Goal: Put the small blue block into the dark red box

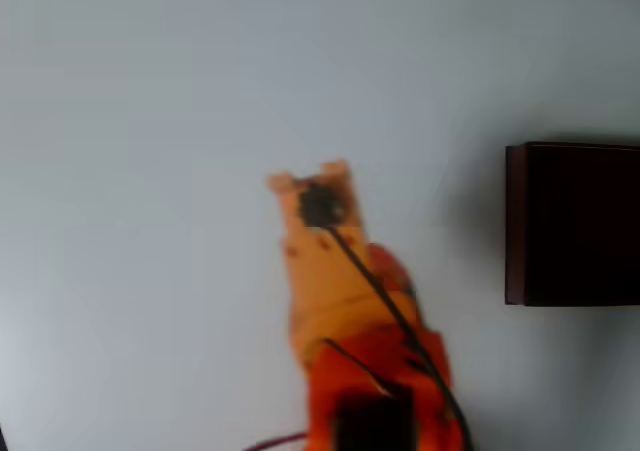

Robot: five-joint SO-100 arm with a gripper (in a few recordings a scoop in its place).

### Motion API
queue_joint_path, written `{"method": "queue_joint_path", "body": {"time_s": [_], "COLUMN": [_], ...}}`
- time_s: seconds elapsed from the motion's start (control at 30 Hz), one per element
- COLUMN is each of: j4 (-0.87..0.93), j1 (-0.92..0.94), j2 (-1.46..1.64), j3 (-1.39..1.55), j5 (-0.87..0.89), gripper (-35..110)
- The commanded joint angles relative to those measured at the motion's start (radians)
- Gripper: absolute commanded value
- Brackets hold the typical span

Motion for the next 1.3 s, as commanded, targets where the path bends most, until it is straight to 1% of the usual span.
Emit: {"method": "queue_joint_path", "body": {"time_s": [0.0,0.13,0.33,0.47,0.6,0.73,0.87,1.07,1.17,1.27], "j4": [-0.1,-0.222,-0.382,-0.445,-0.46,-0.453,-0.449,-0.446,-0.44,-0.364], "j1": [0.204,0.364,0.531,0.601,0.635,0.646,0.63,0.555,0.495,0.399], "j2": [0.097,0.072,-0.141,-0.36,-0.589,-0.724,-0.701,-0.512,-0.397,-0.253], "j3": [0.051,0.091,0.075,-0.012,-0.143,-0.209,-0.167,-0.011,0.074,0.129], "j5": [-0.295,-0.48,-0.632,-0.678,-0.713,-0.706,-0.699,-0.716,-0.761,-0.798], "gripper": [0,0,0,0,0,9,12,16,15,12]}}
